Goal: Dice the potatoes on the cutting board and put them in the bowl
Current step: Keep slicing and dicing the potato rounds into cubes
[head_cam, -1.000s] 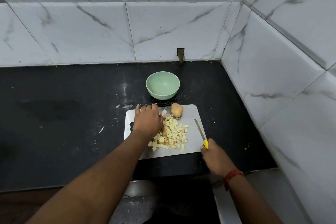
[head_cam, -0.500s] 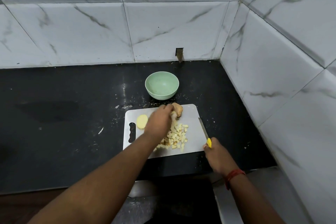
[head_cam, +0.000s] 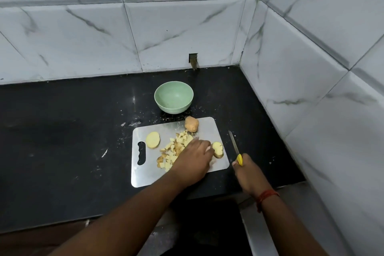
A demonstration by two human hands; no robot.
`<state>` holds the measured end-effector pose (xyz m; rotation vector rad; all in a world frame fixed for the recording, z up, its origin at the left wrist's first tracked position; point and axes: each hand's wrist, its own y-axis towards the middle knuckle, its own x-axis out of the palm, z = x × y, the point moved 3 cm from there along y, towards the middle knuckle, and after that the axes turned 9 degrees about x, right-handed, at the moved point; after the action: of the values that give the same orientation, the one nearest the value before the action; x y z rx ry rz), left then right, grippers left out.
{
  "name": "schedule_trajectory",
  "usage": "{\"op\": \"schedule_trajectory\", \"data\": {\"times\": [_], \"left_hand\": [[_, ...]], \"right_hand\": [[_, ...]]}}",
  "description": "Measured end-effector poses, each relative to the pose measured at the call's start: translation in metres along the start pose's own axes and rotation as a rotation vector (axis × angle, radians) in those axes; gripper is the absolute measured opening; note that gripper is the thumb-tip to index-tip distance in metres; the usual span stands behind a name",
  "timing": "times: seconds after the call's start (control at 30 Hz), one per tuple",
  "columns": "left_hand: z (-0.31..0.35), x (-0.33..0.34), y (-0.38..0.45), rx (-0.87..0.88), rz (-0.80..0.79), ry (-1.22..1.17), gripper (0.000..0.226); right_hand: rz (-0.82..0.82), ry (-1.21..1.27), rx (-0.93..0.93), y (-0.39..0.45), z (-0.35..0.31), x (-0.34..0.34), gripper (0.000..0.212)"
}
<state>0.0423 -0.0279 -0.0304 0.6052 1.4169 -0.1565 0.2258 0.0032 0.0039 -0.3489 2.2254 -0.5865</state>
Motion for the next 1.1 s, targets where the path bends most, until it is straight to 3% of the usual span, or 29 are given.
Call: {"op": "schedule_trajectory", "data": {"times": [0.07, 0.13, 0.33, 0.5, 0.63, 0.87, 1.1], "left_hand": [[0.001, 0.005, -0.011, 0.160, -0.003, 0.087, 0.023], [-0.001, 0.011, -0.017, 0.204, -0.043, 0.146, 0.018], [-0.019, 0.007, -0.021, 0.111, -0.091, 0.177, 0.030], [-0.003, 0.007, -0.012, 0.183, -0.106, 0.111, 0.046], [0.007, 0.012, 0.000, 0.094, -0.190, 0.133, 0.059], [0.005, 0.014, 0.000, 0.093, -0.232, 0.159, 0.058], [0.004, 0.012, 0.001, 0.067, -0.250, 0.183, 0.062]], "right_hand": [[-0.003, 0.008, -0.003, 0.000, -0.002, 0.002, 0.013], [-0.014, 0.009, -0.010, 0.000, -0.004, 0.004, 0.013], [-0.040, -0.033, -0.011, -0.001, -0.005, 0.008, 0.013], [-0.033, -0.145, 0.002, -0.001, -0.007, 0.014, 0.013], [-0.046, -0.212, 0.003, 0.000, -0.009, 0.013, 0.013], [-0.070, -0.293, 0.012, -0.006, 0.000, 0.017, 0.009], [-0.070, -0.276, -0.011, -0.008, 0.000, 0.017, 0.017]]}}
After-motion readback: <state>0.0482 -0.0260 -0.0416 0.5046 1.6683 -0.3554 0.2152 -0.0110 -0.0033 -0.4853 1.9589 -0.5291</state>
